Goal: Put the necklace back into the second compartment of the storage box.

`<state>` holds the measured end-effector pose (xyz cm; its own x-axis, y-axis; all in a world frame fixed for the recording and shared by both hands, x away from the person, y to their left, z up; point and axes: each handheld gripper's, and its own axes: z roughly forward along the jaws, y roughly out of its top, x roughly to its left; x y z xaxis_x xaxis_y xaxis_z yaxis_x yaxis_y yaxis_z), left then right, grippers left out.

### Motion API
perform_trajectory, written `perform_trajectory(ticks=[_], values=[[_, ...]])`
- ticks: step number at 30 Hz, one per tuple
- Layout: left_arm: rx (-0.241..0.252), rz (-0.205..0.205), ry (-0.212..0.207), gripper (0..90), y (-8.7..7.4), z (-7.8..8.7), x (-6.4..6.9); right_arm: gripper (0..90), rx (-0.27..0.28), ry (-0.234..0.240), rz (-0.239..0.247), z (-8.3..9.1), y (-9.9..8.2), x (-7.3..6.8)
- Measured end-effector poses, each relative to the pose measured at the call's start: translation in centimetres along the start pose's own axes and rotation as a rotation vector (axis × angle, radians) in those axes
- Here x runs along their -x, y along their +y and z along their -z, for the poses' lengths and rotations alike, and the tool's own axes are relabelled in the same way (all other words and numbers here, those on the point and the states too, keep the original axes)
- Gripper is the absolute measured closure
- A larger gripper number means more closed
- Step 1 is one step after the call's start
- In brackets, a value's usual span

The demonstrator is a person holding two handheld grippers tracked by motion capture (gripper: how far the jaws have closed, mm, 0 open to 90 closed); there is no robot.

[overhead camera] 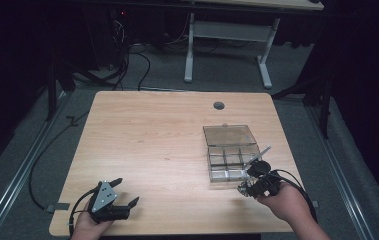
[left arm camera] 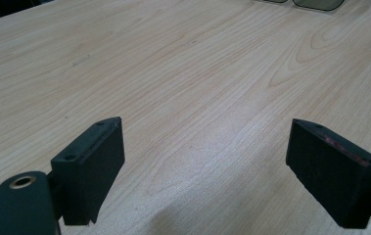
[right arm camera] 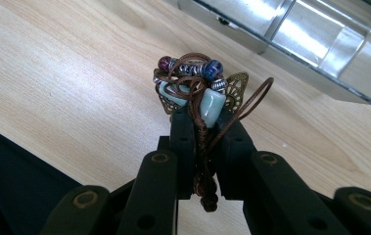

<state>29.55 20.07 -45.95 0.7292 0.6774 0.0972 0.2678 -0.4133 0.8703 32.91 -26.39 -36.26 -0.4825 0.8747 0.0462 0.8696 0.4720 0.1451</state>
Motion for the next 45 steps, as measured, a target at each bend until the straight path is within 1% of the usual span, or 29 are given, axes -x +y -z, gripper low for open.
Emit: perform_trajectory(ticks=[3,4,12,15,16,18,19,22,23,25,28,29,30,31,34,35,36,38,39,40,42,43,44,45], values=[[0.000,0.000,0.000,14.9,0.0,0.0,0.0,80.2,0.002,-0.005,-0.008,0.2,0.1,0.0],[0.000,0.001,0.000,14.9,0.0,0.0,0.0,80.2,0.012,-0.015,-0.001,0.4,0.4,0.1],[0.001,0.002,-0.001,14.9,0.0,0.0,0.0,80.3,0.033,-0.018,0.017,1.1,1.4,0.4],[0.001,0.003,-0.002,14.9,0.0,0.0,0.0,80.2,0.028,-0.019,0.003,1.2,2.1,0.5],[-0.001,0.002,-0.003,14.9,0.0,0.0,0.0,80.2,0.027,-0.020,0.015,1.3,2.6,0.6],[0.000,0.001,-0.002,14.9,0.0,0.0,0.0,80.2,0.028,-0.017,0.018,1.3,2.8,0.7],[0.001,0.003,-0.003,14.9,0.0,0.0,0.0,80.2,0.031,-0.019,0.018,1.2,3.3,0.8],[0.005,0.006,-0.005,14.9,0.0,0.0,-0.1,80.2,0.029,-0.013,0.014,1.1,3.7,0.9],[0.006,0.005,-0.006,14.9,0.0,0.0,-0.1,80.2,0.021,-0.022,0.010,1.0,4.3,1.0],[0.006,0.006,-0.006,14.9,0.0,0.0,0.0,80.2,0.022,-0.021,0.010,1.0,4.6,1.1],[0.004,0.004,-0.008,14.9,0.0,0.0,-0.1,80.2,0.031,-0.029,0.020,1.0,5.5,1.4],[0.004,0.004,-0.008,14.9,0.0,0.0,-0.1,80.2,0.034,-0.031,0.010,0.9,5.7,1.5],[0.004,0.004,-0.008,15.0,0.0,0.0,-0.1,80.2,0.037,-0.034,0.016,0.9,6.0,1.7],[0.004,0.004,-0.008,14.9,0.0,0.0,-0.1,80.2,0.033,-0.031,0.000,0.8,6.3,1.8],[0.003,0.004,-0.008,14.9,0.0,0.0,-0.1,80.3,0.042,-0.041,0.004,0.6,7.2,2.3],[0.002,0.005,-0.008,15.0,0.0,0.0,-0.1,80.2,0.041,-0.034,-0.007,0.5,7.5,2.4],[0.002,0.006,-0.009,15.0,0.0,0.0,-0.1,80.3,0.044,-0.045,-0.002,0.3,8.1,2.7],[-0.002,0.004,-0.010,15.0,0.0,0.0,-0.1,80.3,0.044,-0.045,-0.003,0.2,8.4,2.8],[-0.002,0.003,-0.010,14.9,0.0,0.0,-0.1,80.3,0.041,-0.046,0.005,0.0,8.8,3.0],[-0.002,0.003,-0.010,15.0,0.0,0.0,-0.1,80.4,0.045,-0.035,-0.010,-0.5,9.4,3.3],[0.002,0.004,-0.010,15.0,0.0,0.0,-0.1,80.4,0.035,-0.039,-0.006,-1.0,10.0,3.7],[0.002,0.004,-0.010,15.0,0.0,0.0,-0.1,80.4,0.035,-0.039,-0.006,-1.0,10.0,3.7],[0.003,0.003,-0.009,15.0,0.0,0.0,-0.1,80.4,0.029,-0.042,-0.005,-1.3,10.3,3.8],[0.003,0.003,-0.010,14.9,0.0,0.0,-0.1,80.4,0.011,-0.052,-0.004,-2.0,10.8,4.2]])
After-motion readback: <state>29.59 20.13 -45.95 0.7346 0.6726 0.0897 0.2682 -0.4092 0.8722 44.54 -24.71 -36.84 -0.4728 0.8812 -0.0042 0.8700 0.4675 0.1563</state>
